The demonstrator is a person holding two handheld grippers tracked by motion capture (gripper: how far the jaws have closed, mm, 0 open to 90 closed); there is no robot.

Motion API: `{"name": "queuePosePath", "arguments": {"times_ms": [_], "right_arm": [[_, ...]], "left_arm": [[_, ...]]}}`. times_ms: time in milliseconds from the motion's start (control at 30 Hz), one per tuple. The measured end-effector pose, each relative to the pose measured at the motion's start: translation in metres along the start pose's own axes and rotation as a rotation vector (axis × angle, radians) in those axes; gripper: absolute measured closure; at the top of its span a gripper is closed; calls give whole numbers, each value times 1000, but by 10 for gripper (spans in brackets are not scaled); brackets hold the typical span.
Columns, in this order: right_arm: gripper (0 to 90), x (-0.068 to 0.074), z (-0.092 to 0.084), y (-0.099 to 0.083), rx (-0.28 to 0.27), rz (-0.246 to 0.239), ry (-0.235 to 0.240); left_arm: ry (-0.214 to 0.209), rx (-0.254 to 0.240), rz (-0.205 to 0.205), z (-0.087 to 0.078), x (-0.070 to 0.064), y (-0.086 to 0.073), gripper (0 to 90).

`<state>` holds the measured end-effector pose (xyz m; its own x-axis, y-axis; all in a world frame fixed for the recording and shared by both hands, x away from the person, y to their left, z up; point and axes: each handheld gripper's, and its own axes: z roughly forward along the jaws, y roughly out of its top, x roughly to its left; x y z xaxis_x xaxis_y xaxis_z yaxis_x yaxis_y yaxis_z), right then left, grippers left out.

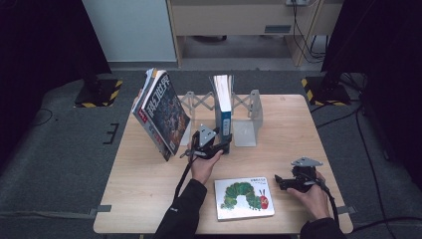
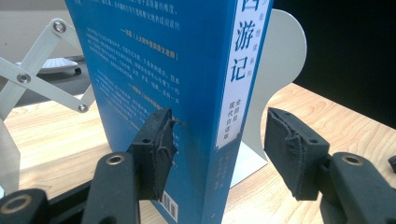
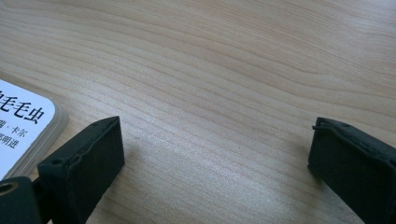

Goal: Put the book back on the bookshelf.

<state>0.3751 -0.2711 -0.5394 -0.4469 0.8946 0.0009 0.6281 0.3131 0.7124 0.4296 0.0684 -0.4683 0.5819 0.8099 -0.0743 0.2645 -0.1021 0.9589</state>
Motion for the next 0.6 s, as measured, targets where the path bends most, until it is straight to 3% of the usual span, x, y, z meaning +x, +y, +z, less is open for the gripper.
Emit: {"name": "queuePosePath", "arguments": {"times_ms": [600], "right_arm": [[38, 0, 0, 0, -1, 2, 0]], "left_arm": [[-15, 3, -1, -12, 5, 11, 397]]}}
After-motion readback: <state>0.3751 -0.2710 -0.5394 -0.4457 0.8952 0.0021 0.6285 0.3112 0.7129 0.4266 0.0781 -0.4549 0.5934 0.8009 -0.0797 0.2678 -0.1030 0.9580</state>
